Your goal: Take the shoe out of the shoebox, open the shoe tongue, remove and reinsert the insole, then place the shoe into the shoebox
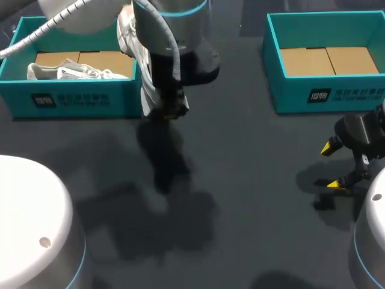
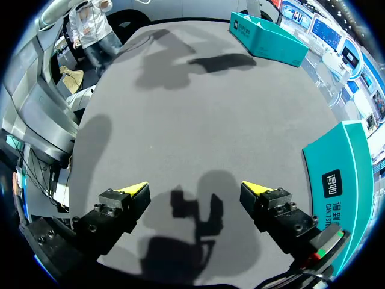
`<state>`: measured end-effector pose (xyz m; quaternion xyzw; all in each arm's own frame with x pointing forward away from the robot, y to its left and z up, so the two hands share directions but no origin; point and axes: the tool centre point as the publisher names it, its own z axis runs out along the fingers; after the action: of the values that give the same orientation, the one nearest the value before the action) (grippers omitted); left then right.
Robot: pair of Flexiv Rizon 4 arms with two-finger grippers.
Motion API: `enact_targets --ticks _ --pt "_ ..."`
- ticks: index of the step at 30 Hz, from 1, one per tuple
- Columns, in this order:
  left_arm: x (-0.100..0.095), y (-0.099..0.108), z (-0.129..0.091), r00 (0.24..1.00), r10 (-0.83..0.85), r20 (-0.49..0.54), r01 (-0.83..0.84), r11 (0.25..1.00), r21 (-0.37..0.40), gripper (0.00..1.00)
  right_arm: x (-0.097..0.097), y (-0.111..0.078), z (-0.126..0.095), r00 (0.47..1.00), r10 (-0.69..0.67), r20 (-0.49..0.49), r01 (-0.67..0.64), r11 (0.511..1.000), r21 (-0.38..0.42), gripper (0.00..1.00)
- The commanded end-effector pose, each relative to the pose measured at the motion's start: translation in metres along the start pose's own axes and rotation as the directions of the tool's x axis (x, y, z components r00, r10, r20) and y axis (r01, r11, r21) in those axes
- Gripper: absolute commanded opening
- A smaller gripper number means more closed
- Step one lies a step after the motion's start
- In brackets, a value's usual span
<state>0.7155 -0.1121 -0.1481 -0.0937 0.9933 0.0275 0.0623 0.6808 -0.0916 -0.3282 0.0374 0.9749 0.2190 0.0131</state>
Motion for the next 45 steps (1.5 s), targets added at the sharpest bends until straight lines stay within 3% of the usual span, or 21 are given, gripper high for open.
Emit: enact_targets --ticks 1,6,15,24,29,44,45 --pt "-0.056 0.034 0.006 0.998 0.036 -0.044 -0.034 0.999 0.042 0.0 0.002 0.0 0.0 1.0 0.0 0.003 0.0 1.0 0.002 1.0" --pt "-0.105 0.06 0.011 0.997 0.051 -0.063 -0.048 0.997 0.058 0.0 0.002 0.0 0.0 1.0 0.0 0.003 0.0 1.0 0.002 1.0" --pt "-0.167 0.124 0.03 0.995 0.089 -0.055 -0.085 0.994 0.067 0.0 0.002 0.0 0.0 1.0 0.0 0.003 0.0 1.0 0.002 1.0" --pt "-0.242 0.187 0.052 0.988 0.088 -0.129 -0.076 0.992 0.101 0.0 0.002 0.0 0.0 1.0 0.0 0.003 0.0 1.0 0.002 1.0" --pt "-0.295 0.221 0.052 0.989 0.08 -0.127 -0.064 0.99 0.122 0.0 0.002 0.0 0.0 1.0 0.0 0.003 0.0 1.0 0.002 1.0" --pt "-0.295 0.221 0.052 0.989 0.08 -0.127 -0.064 0.99 0.122 0.0 0.002 0.0 0.0 1.0 0.0 0.003 0.0 1.0 0.002 1.0" --pt "-0.303 0.224 0.055 0.987 0.095 -0.13 -0.079 0.989 0.126 0.0 0.002 0.0 0.0 1.0 0.0 0.003 0.0 1.0 0.002 1.0"
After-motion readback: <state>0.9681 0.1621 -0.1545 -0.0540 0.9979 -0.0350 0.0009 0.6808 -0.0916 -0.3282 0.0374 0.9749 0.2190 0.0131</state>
